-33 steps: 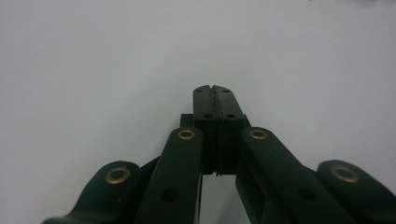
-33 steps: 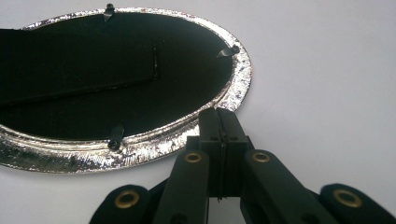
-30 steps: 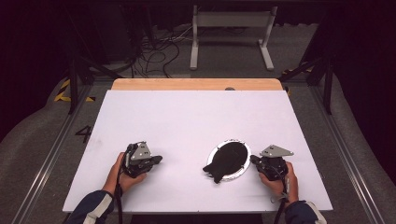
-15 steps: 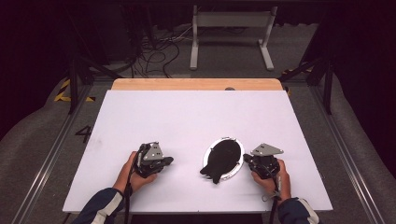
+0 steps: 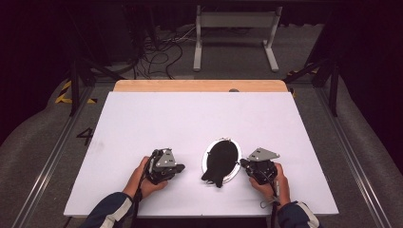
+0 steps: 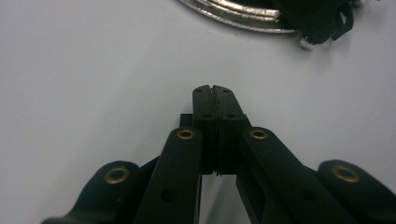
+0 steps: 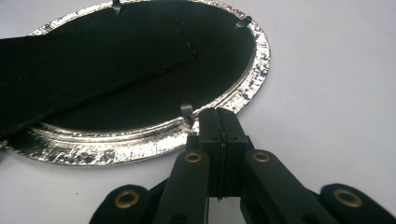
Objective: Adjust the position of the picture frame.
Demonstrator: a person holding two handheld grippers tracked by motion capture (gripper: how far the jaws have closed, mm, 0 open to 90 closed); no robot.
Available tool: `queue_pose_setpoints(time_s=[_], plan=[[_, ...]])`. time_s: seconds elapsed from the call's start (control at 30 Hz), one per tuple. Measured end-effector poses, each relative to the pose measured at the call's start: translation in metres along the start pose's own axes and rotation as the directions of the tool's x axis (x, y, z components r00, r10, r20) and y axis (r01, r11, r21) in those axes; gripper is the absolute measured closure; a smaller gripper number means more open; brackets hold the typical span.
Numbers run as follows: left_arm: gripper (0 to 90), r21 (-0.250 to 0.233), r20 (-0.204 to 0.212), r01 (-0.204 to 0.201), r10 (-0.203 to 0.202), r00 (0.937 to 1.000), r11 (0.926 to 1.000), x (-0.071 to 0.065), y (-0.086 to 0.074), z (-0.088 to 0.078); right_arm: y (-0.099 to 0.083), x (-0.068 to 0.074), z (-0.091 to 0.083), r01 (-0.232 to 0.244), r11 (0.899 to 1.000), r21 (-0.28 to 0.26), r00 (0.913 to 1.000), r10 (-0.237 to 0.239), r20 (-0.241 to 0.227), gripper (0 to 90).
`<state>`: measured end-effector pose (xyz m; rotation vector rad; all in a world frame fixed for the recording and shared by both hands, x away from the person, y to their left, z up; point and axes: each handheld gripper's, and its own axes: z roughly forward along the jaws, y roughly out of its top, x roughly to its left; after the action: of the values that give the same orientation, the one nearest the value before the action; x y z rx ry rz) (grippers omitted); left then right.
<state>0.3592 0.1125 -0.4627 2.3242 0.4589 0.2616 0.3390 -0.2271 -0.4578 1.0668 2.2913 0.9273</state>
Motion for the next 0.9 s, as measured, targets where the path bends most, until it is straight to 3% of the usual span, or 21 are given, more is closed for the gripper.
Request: queue_pose_setpoints(time_s=[0.13, 0.5, 0.73, 0.8, 0.9], plan=[[89.2, 0.001, 0.015, -0.022, 0.021, 0.9997, 0.9998, -0.005, 0.005, 0.004, 0.0, 0.004, -0.001, 0.003, 1.0, -0.002, 0.9997, -0.003, -0.024, 90.0], [89.8, -0.003, 0.05, -0.032, 0.033, 0.9982, 0.9995, -0.017, 0.016, 0.015, 0.0, 0.012, -0.001, -0.002, 1.0, -0.004, 0.9991, 0.001, -0.042, 90.0], [89.3, 0.002, 0.048, -0.054, 0.054, 0.9974, 0.9985, -0.018, 0.017, 0.015, 0.002, 0.016, 0.001, 0.014, 1.0, -0.007, 0.9988, -0.015, -0.048, 90.0], [89.2, 0.0, 0.056, -0.039, 0.039, 0.9977, 0.9992, -0.017, 0.016, 0.015, 0.002, 0.017, 0.001, 0.013, 1.0, -0.011, 0.9984, -0.013, -0.055, 90.0], [89.3, -0.004, 0.058, -0.04, 0.04, 0.9975, 0.9992, -0.016, 0.016, 0.015, 0.001, 0.019, 0.0, 0.009, 1.0, -0.011, 0.996, -0.01, -0.089, 90.0]])
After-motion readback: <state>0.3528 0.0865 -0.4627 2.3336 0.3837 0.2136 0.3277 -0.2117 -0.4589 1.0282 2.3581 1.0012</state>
